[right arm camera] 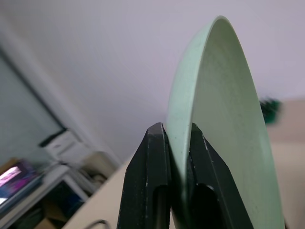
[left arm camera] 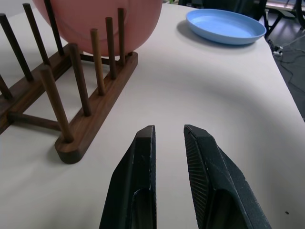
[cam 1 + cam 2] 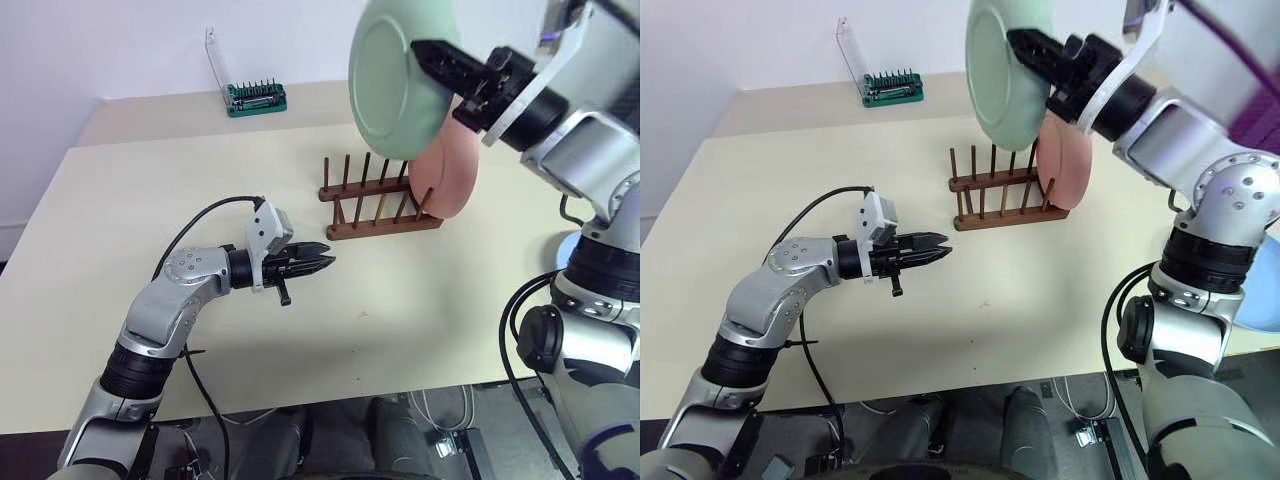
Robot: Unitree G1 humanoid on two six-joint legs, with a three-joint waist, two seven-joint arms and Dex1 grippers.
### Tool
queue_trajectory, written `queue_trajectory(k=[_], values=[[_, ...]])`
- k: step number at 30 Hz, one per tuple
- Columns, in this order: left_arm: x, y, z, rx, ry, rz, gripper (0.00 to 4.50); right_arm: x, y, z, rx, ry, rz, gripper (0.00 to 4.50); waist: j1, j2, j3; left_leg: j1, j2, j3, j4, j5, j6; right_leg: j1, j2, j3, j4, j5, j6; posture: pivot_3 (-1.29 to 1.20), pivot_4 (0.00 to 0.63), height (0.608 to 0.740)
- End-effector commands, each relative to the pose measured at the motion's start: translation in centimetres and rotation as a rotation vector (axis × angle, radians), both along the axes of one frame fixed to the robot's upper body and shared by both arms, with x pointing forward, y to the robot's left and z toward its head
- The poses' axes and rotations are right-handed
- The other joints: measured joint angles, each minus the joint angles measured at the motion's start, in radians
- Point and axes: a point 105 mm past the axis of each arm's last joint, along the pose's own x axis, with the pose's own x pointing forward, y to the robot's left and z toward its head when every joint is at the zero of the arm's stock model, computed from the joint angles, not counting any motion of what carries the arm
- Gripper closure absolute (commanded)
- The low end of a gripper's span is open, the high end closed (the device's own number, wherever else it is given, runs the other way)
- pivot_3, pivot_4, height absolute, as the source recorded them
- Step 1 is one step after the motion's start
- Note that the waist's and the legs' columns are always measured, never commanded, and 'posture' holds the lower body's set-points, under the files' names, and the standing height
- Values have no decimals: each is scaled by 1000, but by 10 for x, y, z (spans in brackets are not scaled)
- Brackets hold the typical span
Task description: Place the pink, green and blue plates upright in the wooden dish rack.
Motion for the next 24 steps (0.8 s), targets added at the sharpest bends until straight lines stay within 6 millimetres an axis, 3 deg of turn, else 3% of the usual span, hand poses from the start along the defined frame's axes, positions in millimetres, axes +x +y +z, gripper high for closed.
queue_trajectory(k=[1,9,17,20,24], values=[[-5,-2,9,-29,-38,-15,3558,6,-11,3,32,11,-58,4471,-1,0,0,0,0,0,0,0,0,0,0,0,0,0,0,0,150,740],[-4,-3,11,-31,-42,-21,3558,26,-20,-35,25,191,-154,4471,-1,0,0,0,0,0,0,0,0,0,0,0,0,0,0,0,150,740],[-4,-7,11,-36,-41,-29,3558,37,-24,-54,-12,257,-217,4471,0,0,0,0,0,0,0,0,0,0,0,0,0,0,0,0,150,740],[-4,-8,10,-38,-40,-30,3558,37,-21,-51,-37,226,-215,3306,-1,0,0,0,0,0,0,0,0,0,0,0,0,0,0,0,150,740],[-5,-9,10,-44,-38,-31,3558,32,-16,-41,-138,141,-223,1370,-2,0,0,0,0,0,0,0,0,0,0,0,0,0,0,0,150,740]])
